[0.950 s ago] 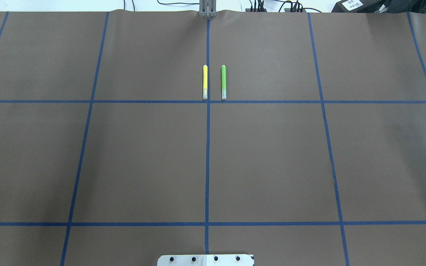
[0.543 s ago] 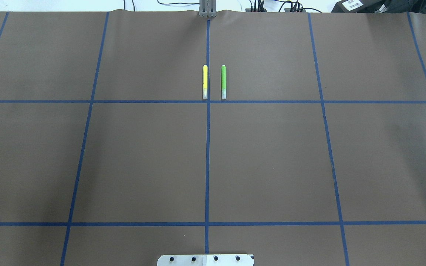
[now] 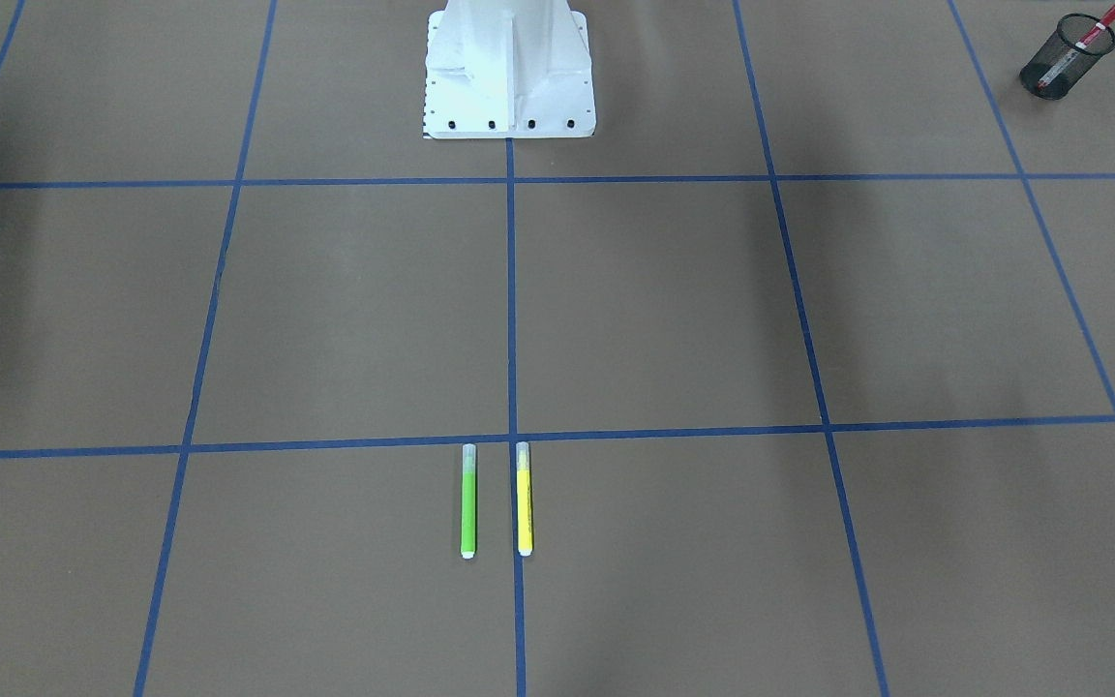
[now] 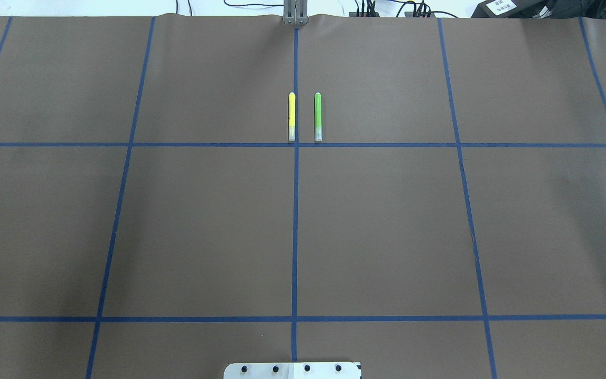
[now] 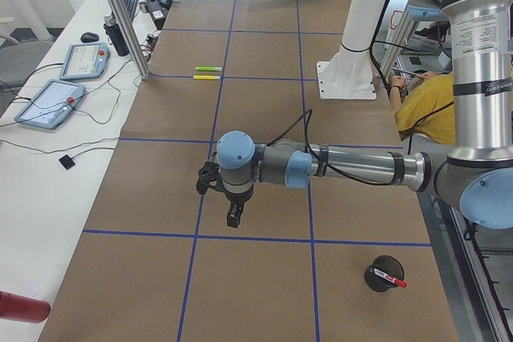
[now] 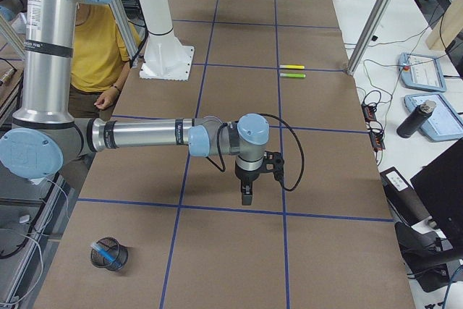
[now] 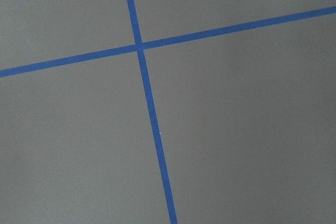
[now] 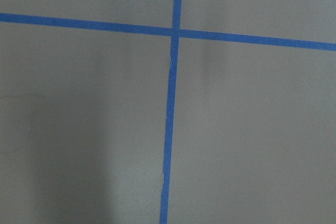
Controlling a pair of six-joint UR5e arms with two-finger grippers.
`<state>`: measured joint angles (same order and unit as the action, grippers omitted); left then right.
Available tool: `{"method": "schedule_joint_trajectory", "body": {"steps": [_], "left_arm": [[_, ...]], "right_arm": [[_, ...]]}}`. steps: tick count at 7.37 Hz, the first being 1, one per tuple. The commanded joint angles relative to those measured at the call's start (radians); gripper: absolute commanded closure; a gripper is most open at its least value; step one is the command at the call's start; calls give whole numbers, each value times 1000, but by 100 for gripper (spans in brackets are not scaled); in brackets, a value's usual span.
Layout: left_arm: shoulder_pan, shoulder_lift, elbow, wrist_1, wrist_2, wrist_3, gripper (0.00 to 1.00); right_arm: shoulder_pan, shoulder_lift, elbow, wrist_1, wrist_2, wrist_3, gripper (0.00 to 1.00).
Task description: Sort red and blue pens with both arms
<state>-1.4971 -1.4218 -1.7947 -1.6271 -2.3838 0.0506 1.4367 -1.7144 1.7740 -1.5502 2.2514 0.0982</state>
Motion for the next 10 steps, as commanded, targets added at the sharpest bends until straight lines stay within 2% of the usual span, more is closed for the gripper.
{"method": "schedule_joint_trajectory", "body": {"steps": [1,10], "left_arm": [[1,-2,0,0,0,0,0],[0,0,-3,1,0,0,0]], "right_arm": [[1,2,-5,27,13,0,0],[-1,-2,-21,36,13,-3,0]]}}
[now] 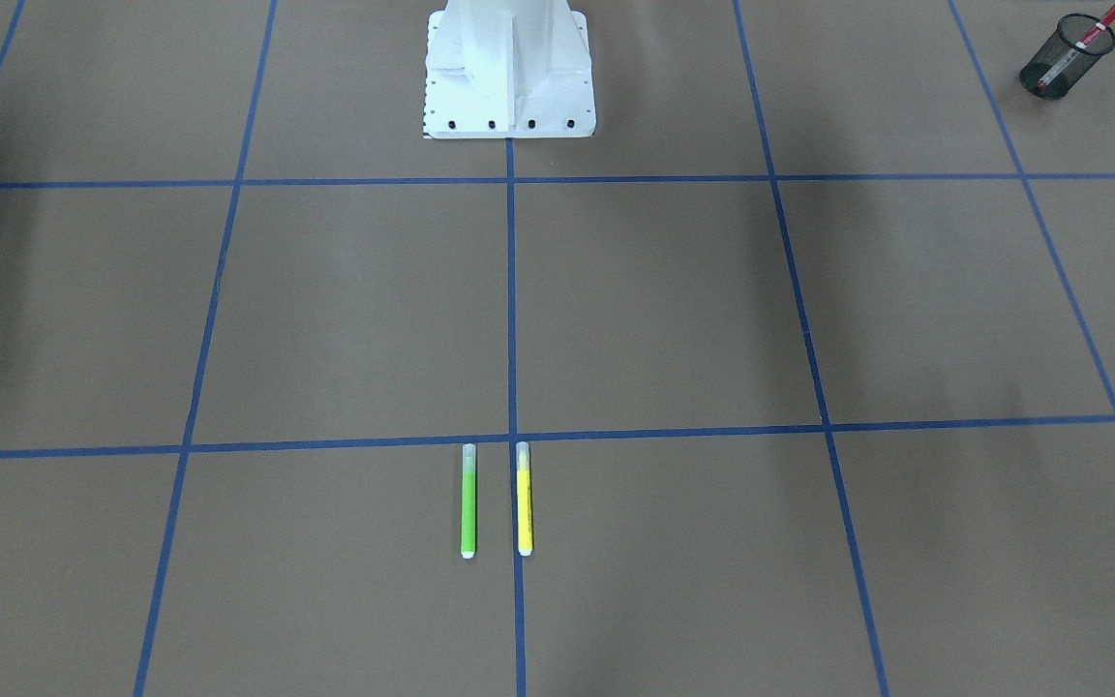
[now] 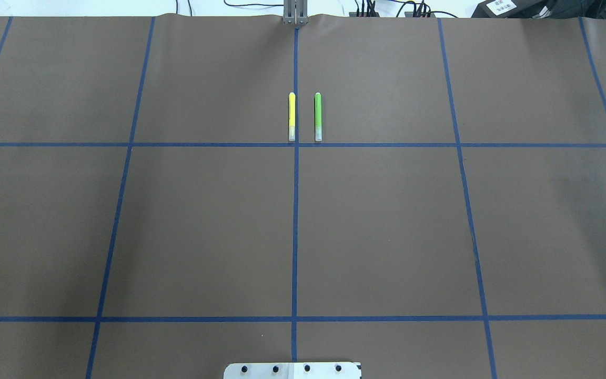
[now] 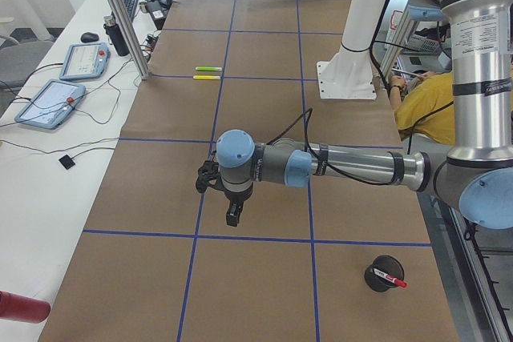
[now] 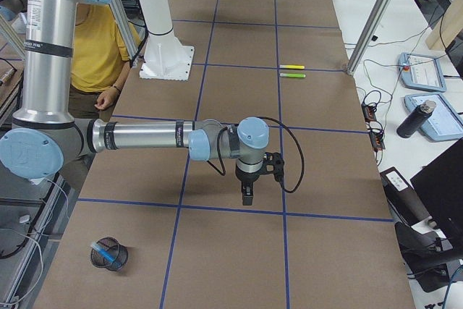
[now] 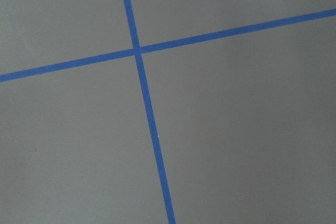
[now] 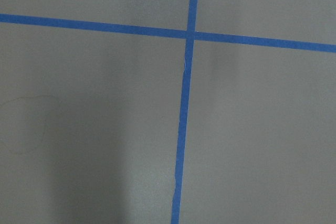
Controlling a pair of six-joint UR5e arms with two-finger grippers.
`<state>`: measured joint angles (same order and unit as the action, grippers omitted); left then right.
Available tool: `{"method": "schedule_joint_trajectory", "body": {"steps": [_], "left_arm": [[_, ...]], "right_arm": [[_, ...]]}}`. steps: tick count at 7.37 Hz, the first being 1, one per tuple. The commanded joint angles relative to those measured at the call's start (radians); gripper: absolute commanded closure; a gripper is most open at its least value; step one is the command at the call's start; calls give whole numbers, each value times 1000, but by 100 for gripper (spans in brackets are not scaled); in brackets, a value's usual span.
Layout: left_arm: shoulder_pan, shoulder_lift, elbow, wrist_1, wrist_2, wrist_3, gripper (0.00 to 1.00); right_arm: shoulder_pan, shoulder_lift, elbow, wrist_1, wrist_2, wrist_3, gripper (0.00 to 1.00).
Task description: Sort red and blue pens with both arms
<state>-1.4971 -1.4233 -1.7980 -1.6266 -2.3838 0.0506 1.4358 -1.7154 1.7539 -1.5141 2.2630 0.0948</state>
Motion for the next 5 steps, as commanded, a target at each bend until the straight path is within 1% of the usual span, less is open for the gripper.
{"method": "schedule_joint_trajectory", "body": {"steps": [1,5], "left_arm": [[0,0,2,1,0,-2,0],[2,1,9,1,0,-2,0]], "right_arm": [[0,-1,-1,0,3,0,0],[0,-1,-1,0,4,-1,0]]}}
